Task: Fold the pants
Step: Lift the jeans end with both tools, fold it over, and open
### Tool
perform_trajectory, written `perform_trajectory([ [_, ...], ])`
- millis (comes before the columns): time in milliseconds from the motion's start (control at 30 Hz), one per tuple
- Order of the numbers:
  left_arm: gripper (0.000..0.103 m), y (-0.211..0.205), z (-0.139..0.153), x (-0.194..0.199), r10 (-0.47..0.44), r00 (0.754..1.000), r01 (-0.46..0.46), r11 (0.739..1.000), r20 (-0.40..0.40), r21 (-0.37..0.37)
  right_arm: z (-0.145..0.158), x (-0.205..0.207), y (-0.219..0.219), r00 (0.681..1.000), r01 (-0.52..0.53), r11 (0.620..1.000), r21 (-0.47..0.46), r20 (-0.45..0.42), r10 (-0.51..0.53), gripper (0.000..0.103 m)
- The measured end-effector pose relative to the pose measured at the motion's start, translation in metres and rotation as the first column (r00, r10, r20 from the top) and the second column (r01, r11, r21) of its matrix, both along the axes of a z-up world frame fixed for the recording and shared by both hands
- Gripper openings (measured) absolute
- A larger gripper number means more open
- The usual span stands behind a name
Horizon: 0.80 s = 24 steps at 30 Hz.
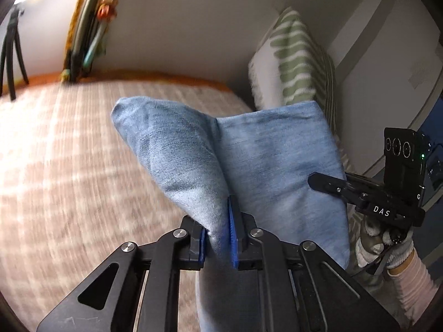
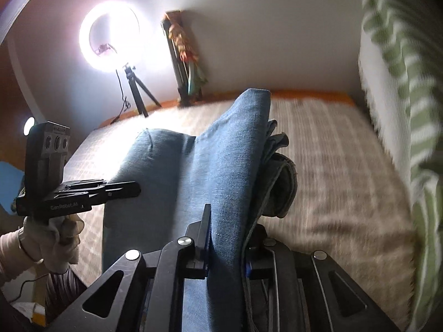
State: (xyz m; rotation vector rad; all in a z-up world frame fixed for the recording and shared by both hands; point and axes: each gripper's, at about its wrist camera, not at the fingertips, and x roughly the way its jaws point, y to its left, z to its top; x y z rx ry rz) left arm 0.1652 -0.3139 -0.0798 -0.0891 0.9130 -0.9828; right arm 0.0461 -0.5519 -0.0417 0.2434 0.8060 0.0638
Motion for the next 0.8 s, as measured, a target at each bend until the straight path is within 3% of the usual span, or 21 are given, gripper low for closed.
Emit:
perform_trajectory([
  [167, 0.011, -0.014, 0.024, 0.032, 0.003, 0.997, -0.003, 1.0, 0.076, 0.006, 0.023, 0.043, -0.008, 0.998, 0.02, 0.999, -0.032, 0.055, -0.018, 0.016],
  [400, 0.011, -0.043, 0.047, 0.087, 0.022, 0.989, -0.025, 1.0, 0.144, 0.015, 0.033, 0.109, -0.032, 0.995, 0.058, 0.998, -0.024, 0.083, -0.056, 0.016],
  [800, 0.011, -0.088, 0.036, 0.183, 0.104, 0.98, -0.11, 0.994, 0.168, 0.026, 0.019, 0.25, -0.07, 0.993, 0.099, 0.992, -0.083, 0.07, -0.094, 0.016],
])
